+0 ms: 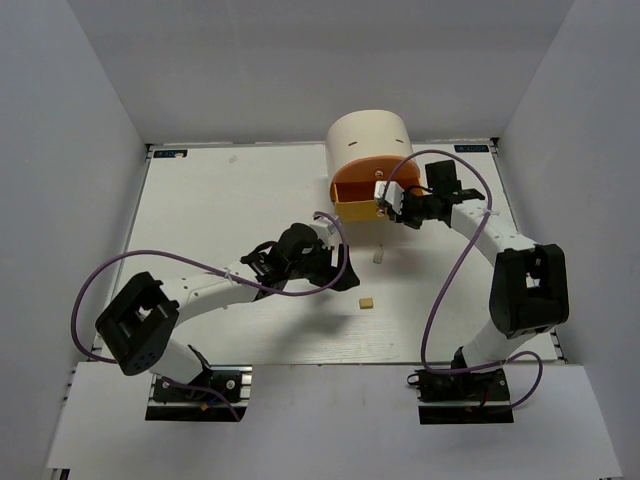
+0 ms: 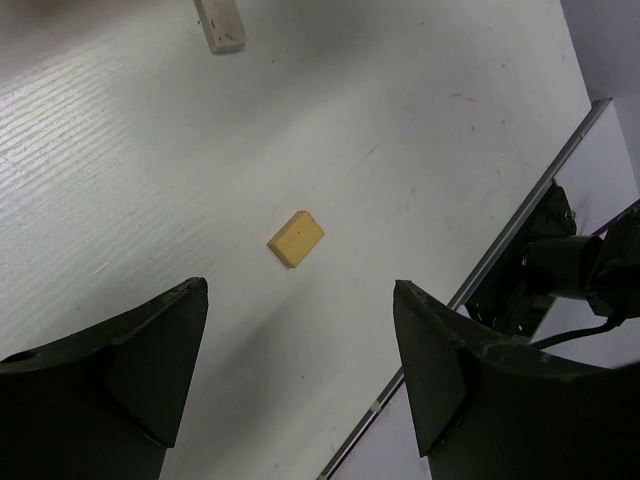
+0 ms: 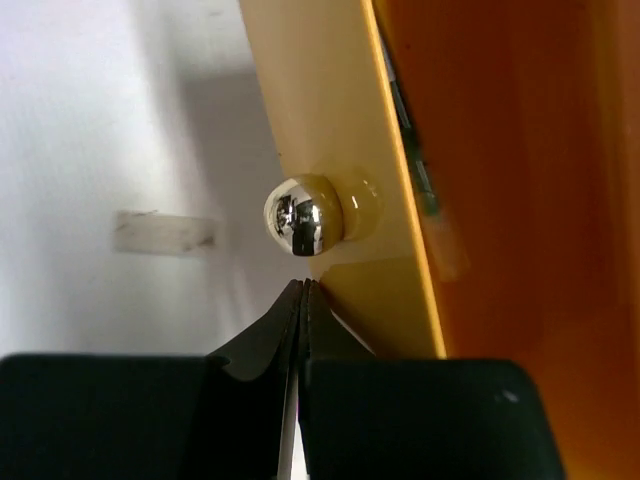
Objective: Sort the stationery into containers
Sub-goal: Close the drawer in the storage box.
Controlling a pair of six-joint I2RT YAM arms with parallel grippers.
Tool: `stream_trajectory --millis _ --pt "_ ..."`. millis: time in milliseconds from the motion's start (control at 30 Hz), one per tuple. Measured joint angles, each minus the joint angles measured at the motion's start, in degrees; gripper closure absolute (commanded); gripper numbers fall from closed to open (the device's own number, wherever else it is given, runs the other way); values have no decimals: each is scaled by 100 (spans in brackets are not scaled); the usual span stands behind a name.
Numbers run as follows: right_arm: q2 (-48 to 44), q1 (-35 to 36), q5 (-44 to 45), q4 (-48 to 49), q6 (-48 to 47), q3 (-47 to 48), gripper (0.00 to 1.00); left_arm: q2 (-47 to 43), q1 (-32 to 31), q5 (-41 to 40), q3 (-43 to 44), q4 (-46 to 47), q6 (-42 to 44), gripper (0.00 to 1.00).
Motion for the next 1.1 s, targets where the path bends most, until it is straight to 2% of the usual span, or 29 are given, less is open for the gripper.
stream_trajectory --millis 367,533,567,633,667,767,867,967,1067,1100 --pt "-24 92 734 1768 997 -144 100 0 -59 -109 0 -129 50 13" --pt "-24 125 916 2120 1185 -144 98 0 -70 -186 0 -149 33 12" --pt "-24 127 940 2149 1220 -144 97 0 -70 -192 0 -149 17 7" --pt "-17 133 992 2194 1266 -144 97 0 -70 -201 0 -142 -24 6" --pt "-17 136 1019 2214 1283 -144 97 0 -70 -223 -2 -131 -52 0" --pt "-17 138 1058 2253 1338 -144 97 -2 -70 -280 -20 -22 -184 0" --pt "-17 138 938 2225 1335 -144 91 -7 -70 -308 -61 94 -332 0" --pt "-74 120 527 1869 1189 -144 73 -7 -70 -317 -85 142 -437 0" --pt "-391 114 166 1725 1268 -431 15 33 -70 -313 -63 125 -457 0" --pt "-577 109 83 1759 1449 -627 10 92 -74 -313 -26 103 -448 0"
